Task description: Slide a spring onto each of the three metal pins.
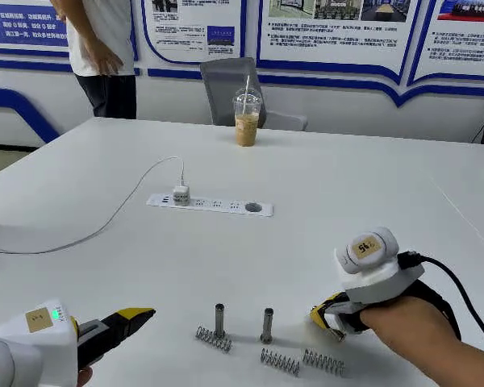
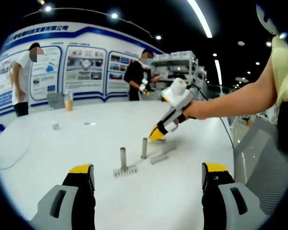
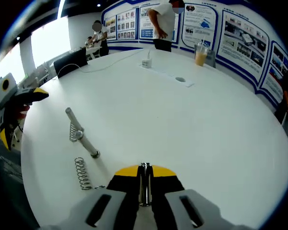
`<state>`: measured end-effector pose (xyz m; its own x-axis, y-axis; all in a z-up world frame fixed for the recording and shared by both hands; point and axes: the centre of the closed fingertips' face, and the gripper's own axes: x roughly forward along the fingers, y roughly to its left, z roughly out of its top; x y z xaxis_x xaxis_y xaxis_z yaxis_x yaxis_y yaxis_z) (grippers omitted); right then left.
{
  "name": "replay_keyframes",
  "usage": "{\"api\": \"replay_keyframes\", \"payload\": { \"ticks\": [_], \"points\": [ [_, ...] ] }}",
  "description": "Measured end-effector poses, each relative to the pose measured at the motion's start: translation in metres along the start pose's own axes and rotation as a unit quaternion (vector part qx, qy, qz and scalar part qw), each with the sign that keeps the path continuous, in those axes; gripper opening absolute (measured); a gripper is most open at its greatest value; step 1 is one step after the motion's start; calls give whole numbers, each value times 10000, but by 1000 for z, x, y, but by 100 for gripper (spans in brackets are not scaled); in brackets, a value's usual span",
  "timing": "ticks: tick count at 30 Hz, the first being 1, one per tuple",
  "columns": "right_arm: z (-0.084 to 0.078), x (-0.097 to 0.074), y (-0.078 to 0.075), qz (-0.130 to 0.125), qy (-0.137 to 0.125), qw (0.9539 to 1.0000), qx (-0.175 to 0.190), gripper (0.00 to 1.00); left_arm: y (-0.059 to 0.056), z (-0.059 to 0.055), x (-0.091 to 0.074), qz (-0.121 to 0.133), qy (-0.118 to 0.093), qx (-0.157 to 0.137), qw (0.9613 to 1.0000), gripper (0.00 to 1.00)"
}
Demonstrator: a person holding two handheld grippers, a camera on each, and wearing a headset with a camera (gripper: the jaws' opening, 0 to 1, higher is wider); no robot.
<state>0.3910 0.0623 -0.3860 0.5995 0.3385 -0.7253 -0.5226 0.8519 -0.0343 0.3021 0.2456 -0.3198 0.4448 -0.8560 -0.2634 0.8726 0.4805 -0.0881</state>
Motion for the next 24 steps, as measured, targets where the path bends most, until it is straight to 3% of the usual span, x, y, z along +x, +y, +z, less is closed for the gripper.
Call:
{"api": "replay_keyframes", "payload": {
  "ticks": [24],
  "points": [
    [5, -30, 14, 61, -546, 9985, 47, 9, -2, 3, 0, -55, -37, 67, 10000, 94]
  ]
}}
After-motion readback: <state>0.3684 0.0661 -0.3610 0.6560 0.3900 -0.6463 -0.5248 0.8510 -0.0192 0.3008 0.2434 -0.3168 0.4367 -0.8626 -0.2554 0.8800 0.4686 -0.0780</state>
